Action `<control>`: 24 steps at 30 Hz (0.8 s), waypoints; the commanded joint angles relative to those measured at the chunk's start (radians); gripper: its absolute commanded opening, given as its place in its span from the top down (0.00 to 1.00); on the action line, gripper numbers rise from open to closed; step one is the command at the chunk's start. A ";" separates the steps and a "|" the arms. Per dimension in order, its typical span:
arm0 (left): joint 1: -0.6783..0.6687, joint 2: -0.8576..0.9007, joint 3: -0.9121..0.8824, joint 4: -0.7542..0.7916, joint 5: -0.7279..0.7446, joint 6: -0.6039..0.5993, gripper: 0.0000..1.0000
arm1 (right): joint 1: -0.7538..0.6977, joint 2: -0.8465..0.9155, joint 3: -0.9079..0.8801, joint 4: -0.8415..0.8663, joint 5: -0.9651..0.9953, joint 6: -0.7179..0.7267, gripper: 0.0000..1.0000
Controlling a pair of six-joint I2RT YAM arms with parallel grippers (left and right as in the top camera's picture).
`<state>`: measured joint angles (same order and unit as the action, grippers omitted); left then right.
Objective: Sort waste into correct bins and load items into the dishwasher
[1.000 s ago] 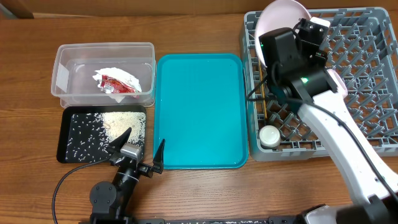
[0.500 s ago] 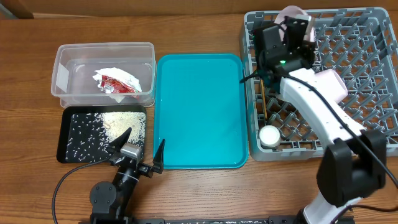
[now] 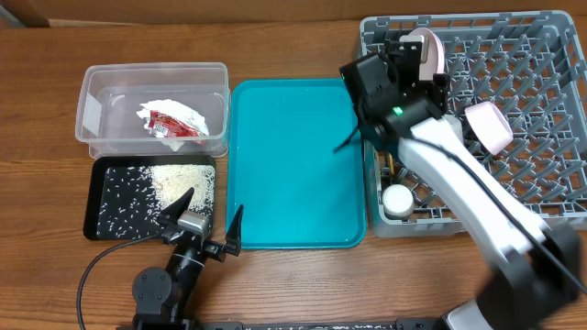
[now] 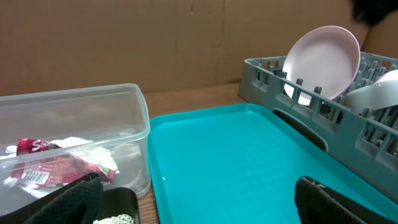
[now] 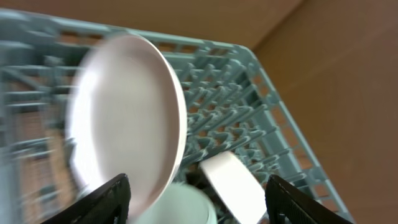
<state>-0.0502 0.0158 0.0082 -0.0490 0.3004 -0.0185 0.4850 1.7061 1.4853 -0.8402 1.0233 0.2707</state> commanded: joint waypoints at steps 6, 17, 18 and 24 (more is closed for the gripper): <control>0.006 -0.010 -0.003 0.001 0.004 0.012 0.00 | 0.203 -0.498 0.010 -0.117 -0.538 0.082 0.00; 0.006 -0.010 -0.003 0.001 0.004 0.012 0.00 | 0.272 -0.764 0.010 -0.237 -0.834 0.059 0.00; 0.006 -0.010 -0.003 0.001 0.004 0.012 0.00 | 0.272 -0.776 0.010 -0.247 -0.795 0.059 0.00; 0.006 -0.010 -0.003 0.001 0.004 0.012 0.00 | 0.269 -0.841 0.008 -0.307 -0.601 0.059 0.00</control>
<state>-0.0502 0.0158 0.0082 -0.0486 0.3004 -0.0185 0.7544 0.9009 1.4879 -1.1419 0.3023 0.3386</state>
